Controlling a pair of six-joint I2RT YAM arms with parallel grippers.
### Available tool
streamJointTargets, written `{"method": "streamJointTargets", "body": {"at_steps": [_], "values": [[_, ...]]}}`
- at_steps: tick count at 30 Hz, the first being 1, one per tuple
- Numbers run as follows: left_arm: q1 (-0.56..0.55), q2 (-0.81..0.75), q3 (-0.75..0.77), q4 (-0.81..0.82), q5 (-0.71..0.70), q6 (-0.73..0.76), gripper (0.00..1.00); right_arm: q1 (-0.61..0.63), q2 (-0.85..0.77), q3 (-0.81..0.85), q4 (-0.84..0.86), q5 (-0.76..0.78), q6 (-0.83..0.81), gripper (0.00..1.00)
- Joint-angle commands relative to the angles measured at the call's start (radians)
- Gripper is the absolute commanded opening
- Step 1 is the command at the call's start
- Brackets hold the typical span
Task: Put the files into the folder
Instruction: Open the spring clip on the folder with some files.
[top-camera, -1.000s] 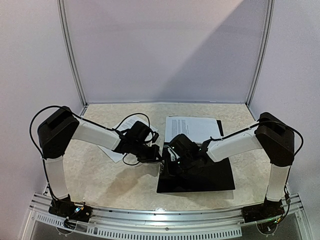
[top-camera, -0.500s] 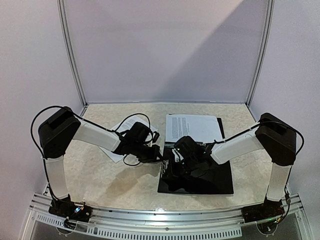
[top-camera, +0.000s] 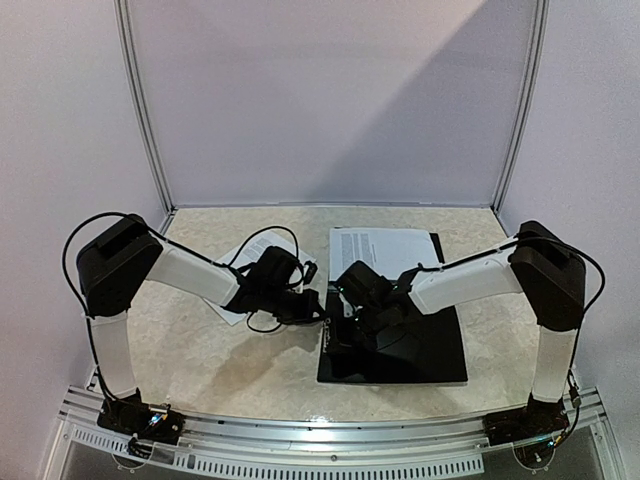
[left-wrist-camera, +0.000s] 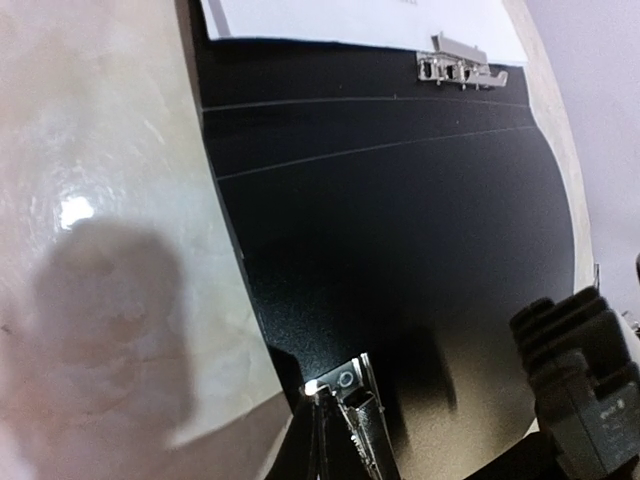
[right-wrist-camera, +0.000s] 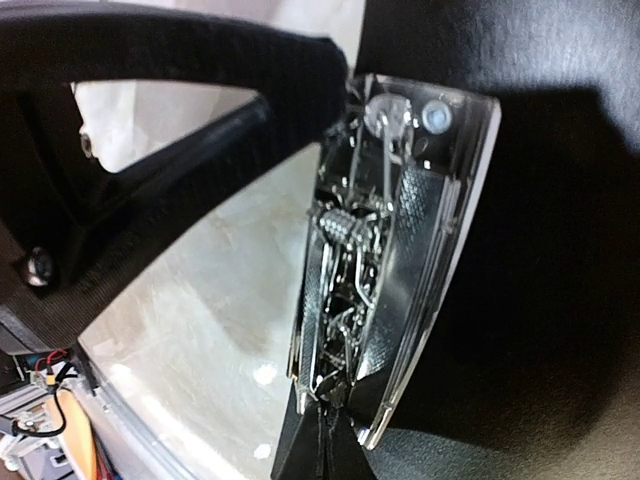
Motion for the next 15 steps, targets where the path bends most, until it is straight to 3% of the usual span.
{"method": "streamJointTargets", "body": {"at_steps": [1,6,10,12,15], "values": [[-0.006,0.031,-0.059,-0.165,-0.004,0.026,0.00,-0.031,0.071,-0.103,-0.249,0.271,-0.035,0.00],[-0.006,0.019,-0.054,-0.178,-0.012,0.028,0.00,-0.017,-0.220,-0.158,-0.058,0.133,0.030,0.05],[-0.008,-0.010,-0.053,-0.166,-0.008,0.028,0.00,-0.019,-0.401,-0.167,0.086,0.054,0.021,0.35],[-0.008,-0.041,-0.047,-0.165,-0.009,0.035,0.03,-0.030,-0.443,-0.163,0.083,0.017,-0.017,0.41],[-0.012,-0.102,-0.024,-0.171,-0.043,0.069,0.09,-0.042,-0.496,-0.202,0.063,0.038,-0.096,0.42]]}}
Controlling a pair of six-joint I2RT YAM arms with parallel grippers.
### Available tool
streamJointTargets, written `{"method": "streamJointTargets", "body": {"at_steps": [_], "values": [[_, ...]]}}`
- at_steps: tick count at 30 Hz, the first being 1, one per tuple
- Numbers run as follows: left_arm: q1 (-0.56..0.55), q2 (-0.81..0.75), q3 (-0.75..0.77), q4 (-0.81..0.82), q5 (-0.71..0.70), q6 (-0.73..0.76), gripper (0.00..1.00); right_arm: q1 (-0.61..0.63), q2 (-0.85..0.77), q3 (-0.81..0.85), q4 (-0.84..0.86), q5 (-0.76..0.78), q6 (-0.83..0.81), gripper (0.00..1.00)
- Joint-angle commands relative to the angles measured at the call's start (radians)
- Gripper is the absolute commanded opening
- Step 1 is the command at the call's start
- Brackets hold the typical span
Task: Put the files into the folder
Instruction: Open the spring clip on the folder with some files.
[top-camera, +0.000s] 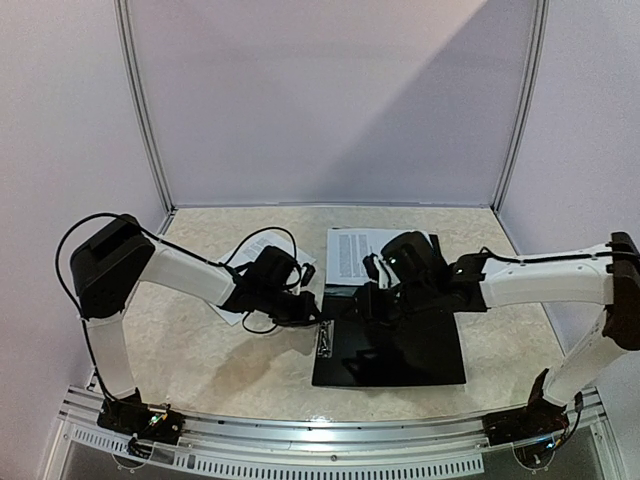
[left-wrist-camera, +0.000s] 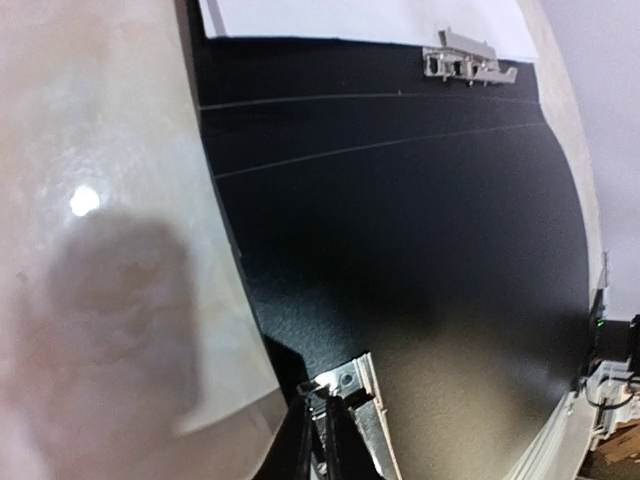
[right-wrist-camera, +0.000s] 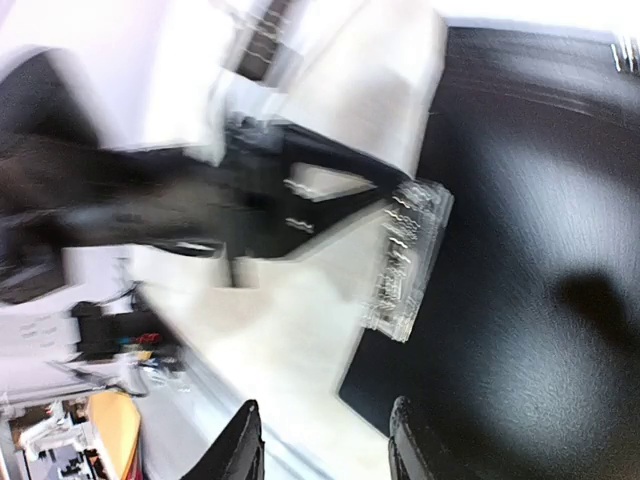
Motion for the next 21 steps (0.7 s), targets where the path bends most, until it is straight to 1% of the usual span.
{"method": "streamJointTargets", "body": {"at_steps": [1,3,5,9,11,14,17,21], "values": [[-0.013,-0.075,0.003,-0.151,-0.075,0.066,0.08,-0.018,-0.070,-0.040,0.002,0.018,-0.108,0.42],[-0.014,-0.079,0.037,-0.211,-0.101,0.090,0.05,-0.021,-0.084,-0.081,0.011,0.026,-0.132,0.41],[-0.014,-0.073,0.055,-0.245,-0.102,0.090,0.03,-0.018,-0.062,-0.094,0.031,-0.004,-0.121,0.37],[-0.018,-0.058,0.062,-0.280,-0.125,0.076,0.04,0.024,0.021,-0.011,-0.057,0.037,-0.129,0.33],[-0.018,-0.051,0.061,-0.285,-0.140,0.069,0.12,0.042,0.043,0.006,-0.095,0.081,-0.145,0.33],[-0.020,-0.036,0.064,-0.277,-0.146,0.065,0.25,0.046,0.042,-0.030,-0.085,0.096,-0.148,0.33],[-0.022,-0.008,0.081,-0.251,-0.095,0.054,0.29,0.045,0.031,-0.069,-0.068,0.100,-0.149,0.33],[-0.052,0.020,0.119,-0.246,-0.063,0.039,0.29,0.049,0.039,-0.096,-0.036,0.072,-0.149,0.33]]}}
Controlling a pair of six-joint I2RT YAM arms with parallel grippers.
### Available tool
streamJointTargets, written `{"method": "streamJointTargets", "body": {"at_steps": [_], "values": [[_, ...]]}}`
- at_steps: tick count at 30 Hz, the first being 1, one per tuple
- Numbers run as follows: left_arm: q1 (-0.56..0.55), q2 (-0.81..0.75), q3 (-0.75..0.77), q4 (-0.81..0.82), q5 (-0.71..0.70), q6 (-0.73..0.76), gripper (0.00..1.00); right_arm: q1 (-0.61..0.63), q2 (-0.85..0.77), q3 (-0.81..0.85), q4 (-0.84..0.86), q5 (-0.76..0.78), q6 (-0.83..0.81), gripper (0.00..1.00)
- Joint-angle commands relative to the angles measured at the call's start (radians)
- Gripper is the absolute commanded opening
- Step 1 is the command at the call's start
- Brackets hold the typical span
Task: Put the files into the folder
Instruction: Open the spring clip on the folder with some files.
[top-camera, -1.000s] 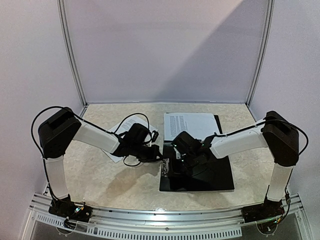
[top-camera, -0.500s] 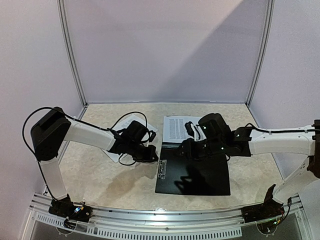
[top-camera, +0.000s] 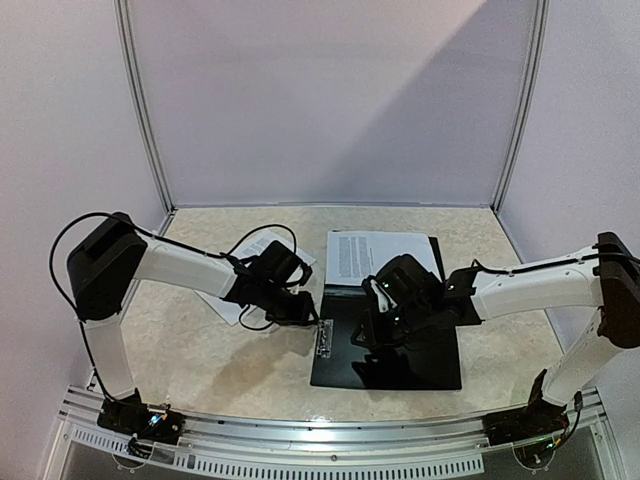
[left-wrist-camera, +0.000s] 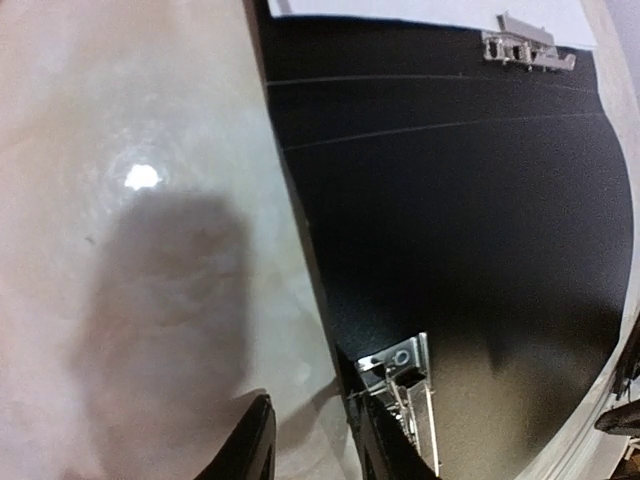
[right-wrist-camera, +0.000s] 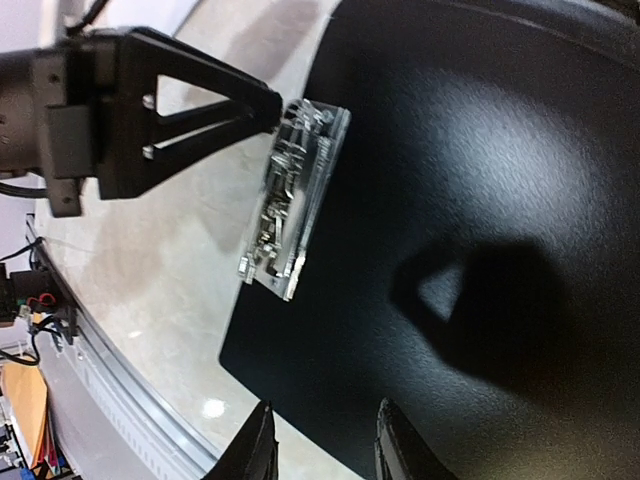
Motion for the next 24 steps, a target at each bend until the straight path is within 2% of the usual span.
{"method": "streamJointTargets", "body": {"at_steps": [1,11,15,17,20,24], "values": [[-0.045,0.046,0.041,0.006,0.055,-0.019,0.29,0.008,0.005,-0.031,0.013,0.005,-0.013,0.33],[-0.153,0.070,0.039,0.027,0.102,-0.076,0.18,0.008,-0.043,-0.093,-0.010,0.024,-0.018,0.33],[-0.154,0.036,0.019,0.037,0.067,-0.117,0.15,0.008,-0.007,-0.102,0.023,-0.019,-0.009,0.28],[-0.153,0.011,0.030,0.020,0.038,-0.124,0.16,0.010,0.012,-0.096,0.041,-0.041,0.000,0.28],[-0.151,-0.005,0.057,-0.014,0.003,-0.128,0.22,0.015,0.037,-0.071,0.042,-0.055,0.005,0.27],[-0.141,0.015,0.081,-0.016,0.005,-0.132,0.23,0.024,0.065,-0.055,0.061,-0.079,0.003,0.25]]}}
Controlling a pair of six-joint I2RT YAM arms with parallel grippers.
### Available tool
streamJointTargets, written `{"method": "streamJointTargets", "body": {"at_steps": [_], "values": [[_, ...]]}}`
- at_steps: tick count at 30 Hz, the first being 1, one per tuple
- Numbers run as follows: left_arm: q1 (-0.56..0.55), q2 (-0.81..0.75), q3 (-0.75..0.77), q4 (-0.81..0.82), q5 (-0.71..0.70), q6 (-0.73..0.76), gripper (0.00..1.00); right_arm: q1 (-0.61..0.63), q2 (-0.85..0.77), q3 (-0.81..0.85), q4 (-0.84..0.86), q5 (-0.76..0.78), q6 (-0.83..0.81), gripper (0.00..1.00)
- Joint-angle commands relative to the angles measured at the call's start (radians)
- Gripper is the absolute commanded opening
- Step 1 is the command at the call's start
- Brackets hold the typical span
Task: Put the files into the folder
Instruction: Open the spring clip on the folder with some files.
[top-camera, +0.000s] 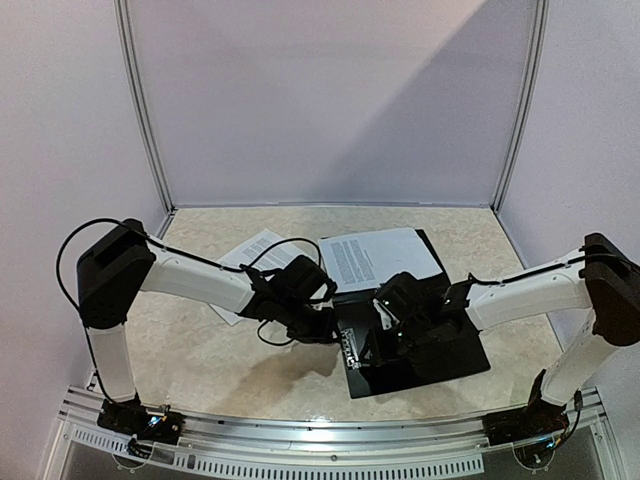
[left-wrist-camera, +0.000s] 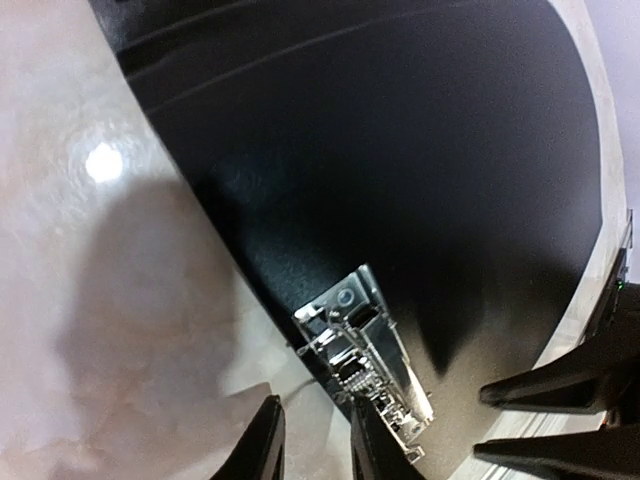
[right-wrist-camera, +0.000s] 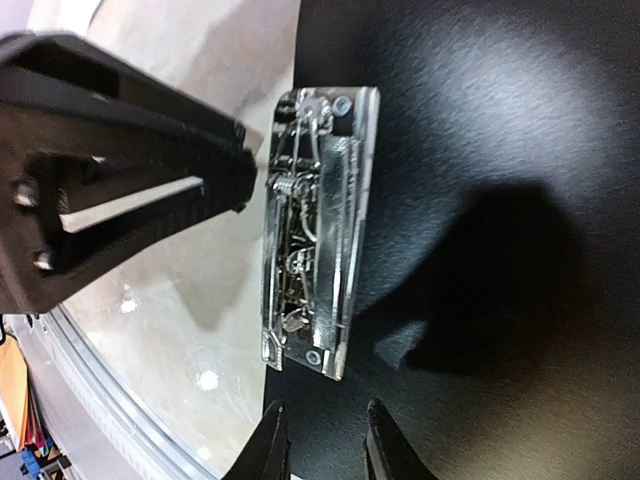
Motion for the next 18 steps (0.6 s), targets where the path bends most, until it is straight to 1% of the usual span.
{"method": "streamJointTargets", "body": {"at_steps": [1,9,15,18], "values": [[0.010,-0.007,0.038,-0.015,-0.021,-0.015,0.23,0.017,0.036,0.030,0.037,-0.040,0.004,0.24],[0.017,0.036,0.047,0.014,0.002,-0.032,0.20,0.023,0.071,0.025,0.074,-0.066,0.016,0.24],[0.033,0.071,0.044,0.012,0.001,-0.037,0.15,0.025,0.096,0.030,0.084,-0.064,0.028,0.24],[0.035,0.087,0.037,0.026,0.012,-0.041,0.10,0.024,0.108,0.036,0.095,-0.062,0.031,0.22]]}}
